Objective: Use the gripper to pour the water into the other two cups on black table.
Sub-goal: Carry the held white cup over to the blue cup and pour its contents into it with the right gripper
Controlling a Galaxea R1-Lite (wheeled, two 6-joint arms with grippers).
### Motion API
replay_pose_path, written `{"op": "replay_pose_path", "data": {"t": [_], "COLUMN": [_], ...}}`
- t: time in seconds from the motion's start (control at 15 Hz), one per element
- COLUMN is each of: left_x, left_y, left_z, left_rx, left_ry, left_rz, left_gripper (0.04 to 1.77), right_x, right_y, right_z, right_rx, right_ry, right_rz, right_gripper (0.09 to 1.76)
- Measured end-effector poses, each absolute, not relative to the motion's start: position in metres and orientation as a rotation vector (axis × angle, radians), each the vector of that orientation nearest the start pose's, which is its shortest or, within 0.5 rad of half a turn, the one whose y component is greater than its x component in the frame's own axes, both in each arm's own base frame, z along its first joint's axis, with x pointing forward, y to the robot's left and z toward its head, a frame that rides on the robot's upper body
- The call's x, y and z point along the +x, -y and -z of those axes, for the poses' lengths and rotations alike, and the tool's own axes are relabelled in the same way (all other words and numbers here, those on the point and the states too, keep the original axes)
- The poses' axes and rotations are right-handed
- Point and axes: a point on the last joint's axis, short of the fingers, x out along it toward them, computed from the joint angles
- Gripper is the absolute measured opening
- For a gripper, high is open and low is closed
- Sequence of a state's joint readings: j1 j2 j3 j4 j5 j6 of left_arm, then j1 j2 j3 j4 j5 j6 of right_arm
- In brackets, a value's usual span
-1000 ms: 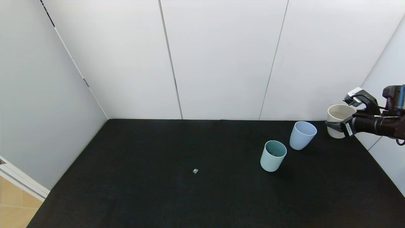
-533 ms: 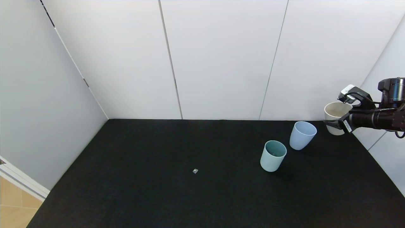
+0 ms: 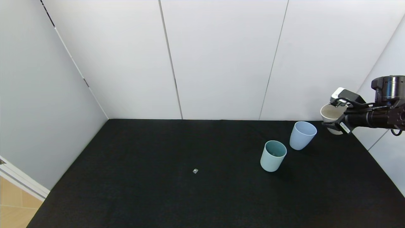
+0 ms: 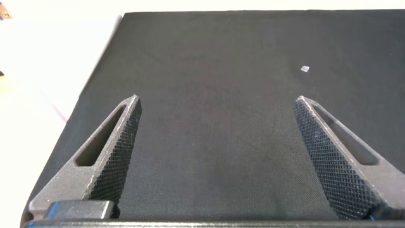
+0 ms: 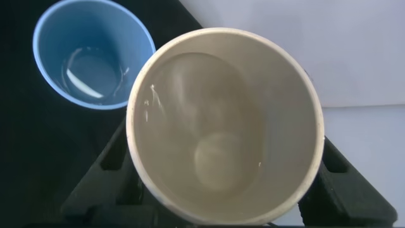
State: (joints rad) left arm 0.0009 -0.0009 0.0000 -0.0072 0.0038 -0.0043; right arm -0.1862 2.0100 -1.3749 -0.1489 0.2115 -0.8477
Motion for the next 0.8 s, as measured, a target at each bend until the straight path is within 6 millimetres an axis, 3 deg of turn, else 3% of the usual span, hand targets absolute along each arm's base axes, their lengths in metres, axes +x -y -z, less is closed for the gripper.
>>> {"op": "replay_pose_path", "data": {"t": [0.8], "left_x": [-0.023], "left_y": [0.0], "left_z": [-0.076], "left_rx": [-0.004], "left_ry": [0.008], "left_rz": [-0.005], "left_gripper": [1.72], "right_x": [0.4], "right_y": [0.044], "right_z": [-0.177], "right_rx": [-0.917], "right_ry": [-0.492], "right_rz": [-0.206], "right_gripper": [1.3]}}
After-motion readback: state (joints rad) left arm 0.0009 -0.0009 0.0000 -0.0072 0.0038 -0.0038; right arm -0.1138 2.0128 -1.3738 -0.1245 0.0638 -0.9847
